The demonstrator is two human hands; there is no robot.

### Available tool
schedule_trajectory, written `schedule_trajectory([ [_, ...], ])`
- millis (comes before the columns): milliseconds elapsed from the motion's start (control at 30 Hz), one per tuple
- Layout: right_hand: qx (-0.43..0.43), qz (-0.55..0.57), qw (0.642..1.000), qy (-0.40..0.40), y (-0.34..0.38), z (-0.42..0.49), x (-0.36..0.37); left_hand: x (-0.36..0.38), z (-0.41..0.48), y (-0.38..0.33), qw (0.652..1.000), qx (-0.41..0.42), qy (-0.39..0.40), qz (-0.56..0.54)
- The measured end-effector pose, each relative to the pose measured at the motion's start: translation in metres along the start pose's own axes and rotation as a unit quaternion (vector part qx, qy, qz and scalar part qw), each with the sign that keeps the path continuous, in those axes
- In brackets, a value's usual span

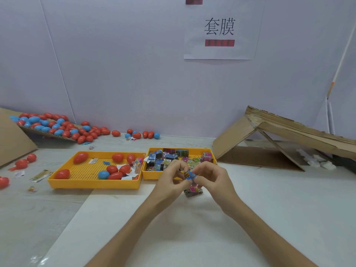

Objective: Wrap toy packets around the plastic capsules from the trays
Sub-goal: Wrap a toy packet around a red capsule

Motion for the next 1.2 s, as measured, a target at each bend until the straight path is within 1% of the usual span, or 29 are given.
schedule_trajectory([
  [100, -0.006, -0.014, 1.0, -0.02, -0.002, 0.001, -0.004, 0.003, -0.001, 0.006, 0.997, -0.046, 0.026, -0.059],
  [200, 0.001, -0.01, 0.998, -0.054, -0.004, 0.003, -0.012, 0.007, -0.003, 0.009, 0.993, -0.081, 0.05, -0.066],
  [267, 0.005, -0.008, 0.998, -0.061, -0.004, 0.003, -0.015, 0.008, -0.003, 0.009, 0.994, -0.078, 0.046, -0.054],
  [367, 0.003, -0.013, 0.998, -0.066, -0.004, 0.003, -0.017, 0.003, -0.001, 0.008, 0.998, -0.053, 0.012, -0.031],
  [500, 0.007, -0.018, 0.996, -0.082, -0.005, 0.003, -0.018, -0.005, 0.0, 0.005, 0.996, -0.05, -0.015, -0.066],
  [600, 0.015, -0.03, 0.995, -0.095, -0.006, 0.003, -0.021, 0.0, -0.001, 0.005, 0.996, -0.069, -0.003, -0.064],
  [733, 0.025, -0.07, 0.991, -0.116, -0.009, 0.003, -0.026, 0.011, -0.003, 0.011, 0.995, -0.086, 0.047, -0.017],
  [833, 0.031, -0.08, 0.989, -0.123, -0.011, 0.002, -0.028, 0.014, -0.004, 0.014, 0.992, -0.102, 0.063, -0.029],
  [1033, 0.075, -0.036, 0.992, -0.091, -0.02, 0.003, -0.022, 0.004, -0.002, 0.015, 0.996, -0.089, 0.025, 0.003],
  [1100, 0.098, -0.008, 0.992, -0.083, -0.024, 0.003, -0.021, 0.003, -0.002, 0.013, 0.997, -0.073, 0.012, 0.006],
  [1200, 0.138, 0.051, 0.986, -0.082, -0.03, 0.002, -0.02, 0.001, -0.001, 0.008, 0.999, -0.036, -0.004, 0.04],
])
Point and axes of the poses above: each hand's wrist, its own z-axis towards the middle knuckle, its own x-axis out of the palm, y = z × x, the point moved 8 cm from there along z, towards the middle knuckle, and after that the axes turned 12 degrees about -z, right-handed, at the moved point
